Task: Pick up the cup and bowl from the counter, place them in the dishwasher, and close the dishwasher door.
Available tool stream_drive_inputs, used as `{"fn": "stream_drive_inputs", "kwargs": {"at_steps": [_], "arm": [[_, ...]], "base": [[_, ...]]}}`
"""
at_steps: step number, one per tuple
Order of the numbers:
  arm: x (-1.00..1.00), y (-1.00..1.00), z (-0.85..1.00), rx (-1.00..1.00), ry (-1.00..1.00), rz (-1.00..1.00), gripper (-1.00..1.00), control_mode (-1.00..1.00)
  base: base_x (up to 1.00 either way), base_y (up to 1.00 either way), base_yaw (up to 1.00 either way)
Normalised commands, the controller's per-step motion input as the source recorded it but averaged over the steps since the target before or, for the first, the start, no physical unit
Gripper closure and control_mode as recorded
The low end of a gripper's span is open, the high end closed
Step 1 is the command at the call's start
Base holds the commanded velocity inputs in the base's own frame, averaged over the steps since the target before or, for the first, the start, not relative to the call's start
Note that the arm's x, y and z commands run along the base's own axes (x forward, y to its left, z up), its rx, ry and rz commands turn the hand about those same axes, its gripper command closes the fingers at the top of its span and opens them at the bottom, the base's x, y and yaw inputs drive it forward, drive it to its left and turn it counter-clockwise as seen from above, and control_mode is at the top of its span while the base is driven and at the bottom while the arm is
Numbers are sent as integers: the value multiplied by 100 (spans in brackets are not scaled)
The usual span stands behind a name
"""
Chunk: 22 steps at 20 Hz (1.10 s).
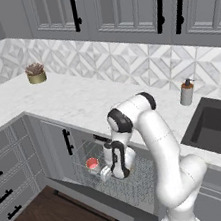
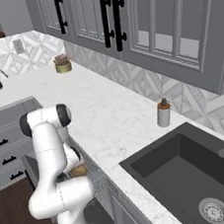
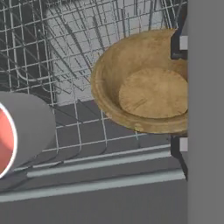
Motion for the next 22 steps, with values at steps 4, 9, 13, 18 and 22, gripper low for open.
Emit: {"fn": "stream_drive_inputs", "kwargs": {"at_steps": [4,9,13,18,22], "arm": [[-62,32,93,1,-8,-10,-100,-100],[-82,49,100,5,-6,-9,-100,-100],[-52,26,100,1,-11,-8,-100,-100],[-37,16,100,4,-5,-5,-100,-100],[-38,8,93,5,0,-1,-100,-100]], "base": [[0,0,0],[0,0,0],[0,0,0],[0,0,0],[0,0,0]]}}
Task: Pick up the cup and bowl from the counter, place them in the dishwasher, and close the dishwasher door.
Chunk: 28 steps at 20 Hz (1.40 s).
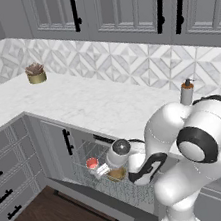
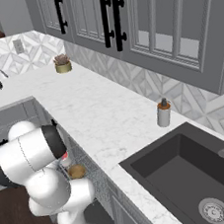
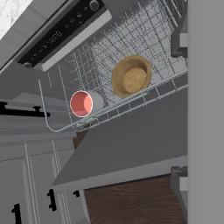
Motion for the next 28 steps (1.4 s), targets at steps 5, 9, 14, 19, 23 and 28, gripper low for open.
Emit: {"fn": "stream_drive_inputs", "kwargs": {"at_steps": [5,9,14,19,23,28], "arm": [[-69,17,68,10,-1,0,-100,-100],[-66,20,74,8,0,0,-100,-100],[-57,12,91,2,9,0,-100,-100],[-44,44,14,-24,36,0,-100,-100],[-39,64,-10,-37,32,0,-100,-100],[-41,60,-33,-26,7,0,-100,-100]], "base": [[0,0,0],[0,0,0],[0,0,0],[0,0,0],[0,0,0],[0,0,0]]}}
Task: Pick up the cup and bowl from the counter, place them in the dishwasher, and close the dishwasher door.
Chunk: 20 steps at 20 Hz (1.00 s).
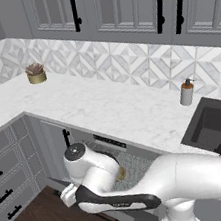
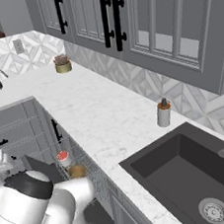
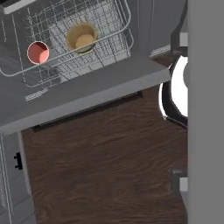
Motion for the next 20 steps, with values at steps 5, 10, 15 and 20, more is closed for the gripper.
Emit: {"fn": "stream_drive_inputs", "kwargs": {"at_steps": [5,10,15,20], "arm": [[-7,24,-85,-15,1,5,-100,-100],[5,1,-98,-21,0,11,-100,-100],[23,32,-100,-27,0,13,-100,-100],[48,57,-87,-29,1,3,-100,-100]], "base": [[0,0,0],[0,0,0],[0,0,0],[0,0,0]]}}
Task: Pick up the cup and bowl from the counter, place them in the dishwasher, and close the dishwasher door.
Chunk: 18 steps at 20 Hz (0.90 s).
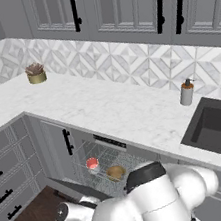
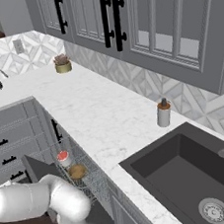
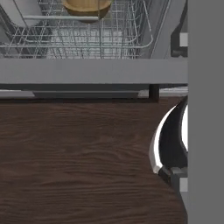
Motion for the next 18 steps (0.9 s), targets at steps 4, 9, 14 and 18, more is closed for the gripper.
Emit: {"fn": "stream_drive_inputs", "kwargs": {"at_steps": [4,9,14,18], "arm": [[44,60,-56,-26,0,0,-100,-100],[55,62,-83,-29,0,0,-100,-100],[50,2,-98,-26,-3,2,-100,-100],[90,0,-93,-21,1,0,-100,-100]], "base": [[0,0,0],[0,0,0],[0,0,0],[0,0,0]]}}
